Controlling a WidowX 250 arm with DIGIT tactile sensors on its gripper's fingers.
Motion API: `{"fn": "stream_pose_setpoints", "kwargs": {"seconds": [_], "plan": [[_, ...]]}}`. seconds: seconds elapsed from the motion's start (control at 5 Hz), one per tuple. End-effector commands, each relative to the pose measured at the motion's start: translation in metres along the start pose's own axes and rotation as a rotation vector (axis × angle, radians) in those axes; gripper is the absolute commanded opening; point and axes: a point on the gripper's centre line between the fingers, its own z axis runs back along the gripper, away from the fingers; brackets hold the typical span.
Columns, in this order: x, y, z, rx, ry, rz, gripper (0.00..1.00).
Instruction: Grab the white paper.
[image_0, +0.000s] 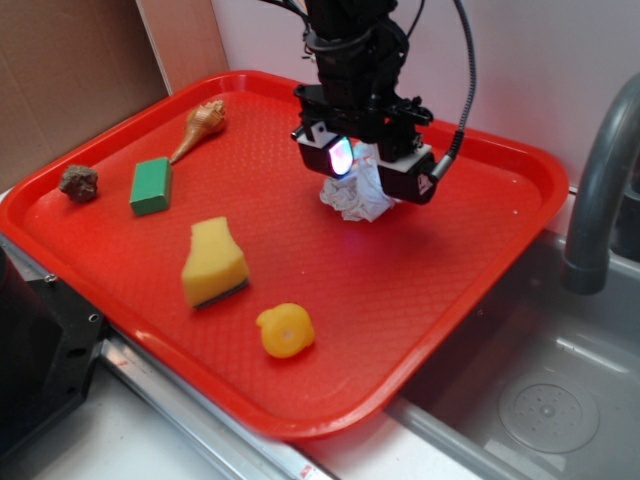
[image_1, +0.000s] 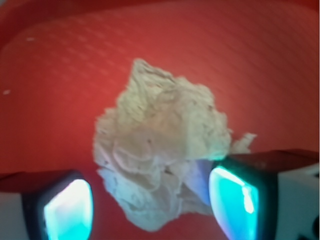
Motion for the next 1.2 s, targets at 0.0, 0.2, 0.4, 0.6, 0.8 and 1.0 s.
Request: {"fn": "stream_pose_setpoints", "kwargs": {"seconds": [0.0, 0.2, 0.4, 0.6, 0.8, 1.0], "plan": [[0.004, 0.018, 0.011, -0.022, -0.057, -0.104, 0.0], [-0.001, 0.022, 0.022, 0.039, -0.071, -0.097, 0.0], [-0.017, 0.028, 0.045, 0.107, -0.095, -0.058, 0.0], [-0.04, 0.027, 0.074, 0.131, -0.079, -0.029, 0.0], [-0.084, 0.025, 0.129, 0.132, -0.078, 0.013, 0.0], [-0.122, 0.044, 0.189, 0.196, -0.013, 0.178, 0.0]]}}
